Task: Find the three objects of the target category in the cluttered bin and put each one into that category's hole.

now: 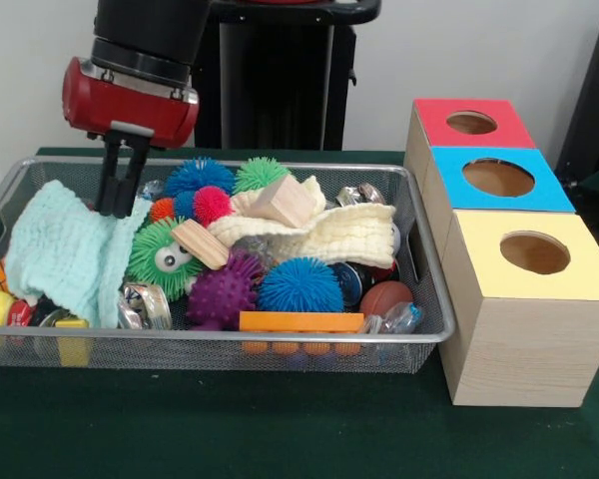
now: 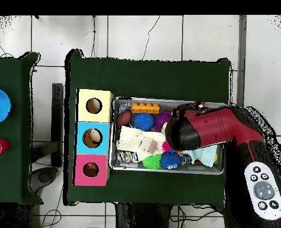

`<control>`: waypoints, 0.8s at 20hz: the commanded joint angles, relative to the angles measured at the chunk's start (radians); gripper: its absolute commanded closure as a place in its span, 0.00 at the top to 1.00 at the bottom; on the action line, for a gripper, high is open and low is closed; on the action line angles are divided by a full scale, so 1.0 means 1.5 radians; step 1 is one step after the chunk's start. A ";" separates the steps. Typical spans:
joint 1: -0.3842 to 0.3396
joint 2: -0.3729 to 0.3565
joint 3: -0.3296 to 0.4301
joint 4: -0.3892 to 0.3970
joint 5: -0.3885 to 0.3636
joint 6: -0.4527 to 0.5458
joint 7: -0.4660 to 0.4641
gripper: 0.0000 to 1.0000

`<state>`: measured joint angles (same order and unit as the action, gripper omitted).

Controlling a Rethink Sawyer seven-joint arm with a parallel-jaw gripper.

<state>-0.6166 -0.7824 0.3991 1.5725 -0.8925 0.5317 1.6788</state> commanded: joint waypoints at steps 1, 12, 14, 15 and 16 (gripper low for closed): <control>-0.006 -0.017 -0.027 0.100 0.031 -0.006 0.041 0.00; -0.055 0.003 -0.010 0.168 0.056 -0.086 0.043 0.00; -0.063 0.005 -0.004 0.169 0.062 -0.082 0.034 0.00; -0.068 0.008 0.001 0.169 0.066 -0.080 0.027 0.00; -0.071 0.009 0.004 0.169 0.068 -0.080 0.024 0.00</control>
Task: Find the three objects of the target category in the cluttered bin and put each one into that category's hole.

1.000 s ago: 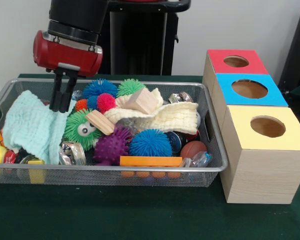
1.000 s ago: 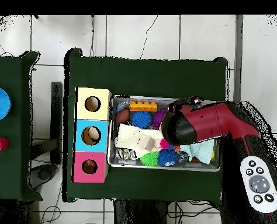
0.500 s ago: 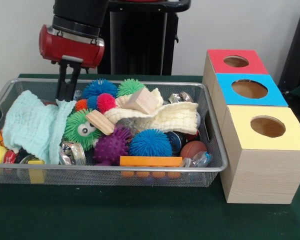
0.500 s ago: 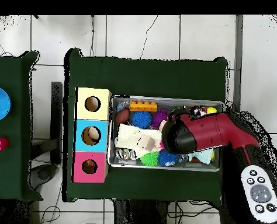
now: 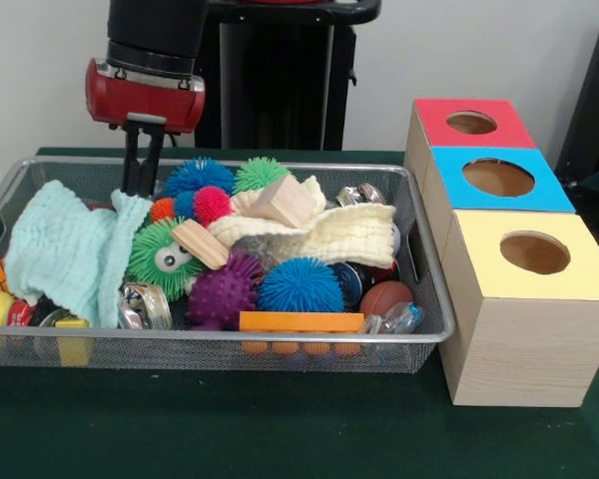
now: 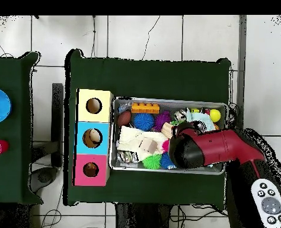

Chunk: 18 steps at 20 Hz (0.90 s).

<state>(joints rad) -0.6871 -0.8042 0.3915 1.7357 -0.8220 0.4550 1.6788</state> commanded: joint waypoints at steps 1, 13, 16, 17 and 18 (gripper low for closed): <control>-0.026 0.025 0.010 0.060 0.022 -0.031 0.024 0.00; -0.030 0.035 0.014 0.050 0.022 -0.063 0.027 1.00; -0.029 0.035 0.015 0.050 0.026 -0.059 0.027 1.00; -0.029 0.033 0.019 0.051 0.027 -0.057 0.022 1.00; -0.029 0.032 0.023 0.052 0.028 -0.055 0.017 1.00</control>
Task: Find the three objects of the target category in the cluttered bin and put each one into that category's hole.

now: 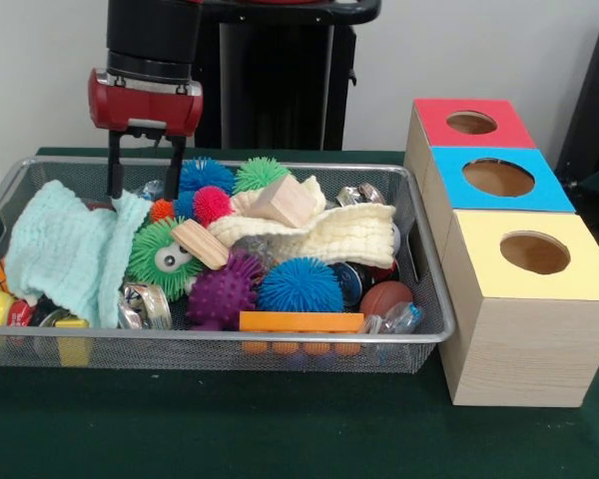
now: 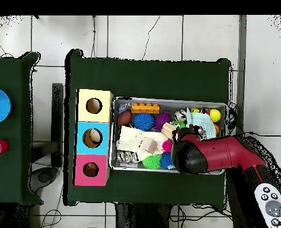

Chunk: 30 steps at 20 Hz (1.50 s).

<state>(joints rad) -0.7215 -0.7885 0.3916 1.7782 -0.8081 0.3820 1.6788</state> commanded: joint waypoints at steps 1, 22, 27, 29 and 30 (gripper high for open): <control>-0.005 0.017 0.023 0.025 0.019 -0.007 0.016 1.00; -0.049 0.151 0.050 -0.064 -0.026 -0.062 -0.036 1.00; -0.072 0.184 0.075 -0.090 -0.033 -0.056 -0.072 1.00; -0.077 0.187 0.080 -0.092 -0.033 -0.052 -0.078 1.00; -0.079 0.188 0.082 -0.093 -0.034 -0.051 -0.081 1.00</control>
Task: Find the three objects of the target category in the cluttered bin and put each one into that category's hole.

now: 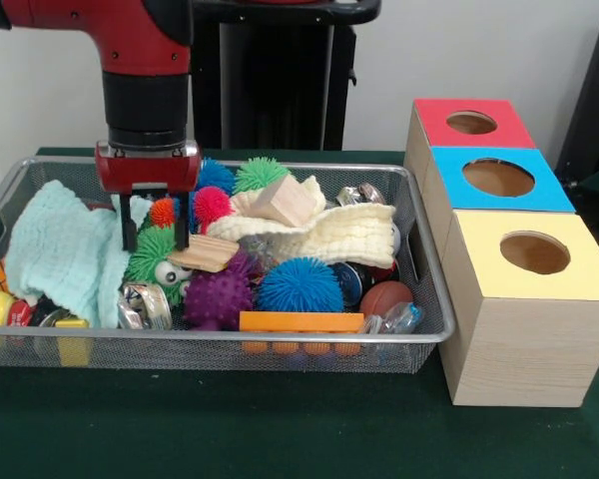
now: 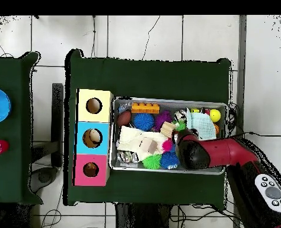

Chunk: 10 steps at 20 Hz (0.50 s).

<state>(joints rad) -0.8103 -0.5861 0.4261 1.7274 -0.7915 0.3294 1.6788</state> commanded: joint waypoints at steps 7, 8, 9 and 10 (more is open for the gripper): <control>-0.050 0.029 0.085 -0.049 -0.031 0.026 -0.117 1.00; -0.052 0.021 0.087 -0.047 -0.027 0.038 -0.121 1.00; -0.055 0.012 0.090 -0.043 -0.025 0.045 -0.125 1.00; -0.057 0.004 0.092 -0.039 -0.021 0.053 -0.126 1.00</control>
<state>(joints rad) -0.8680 -0.5613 0.4833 1.7121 -0.7919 0.3282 1.6788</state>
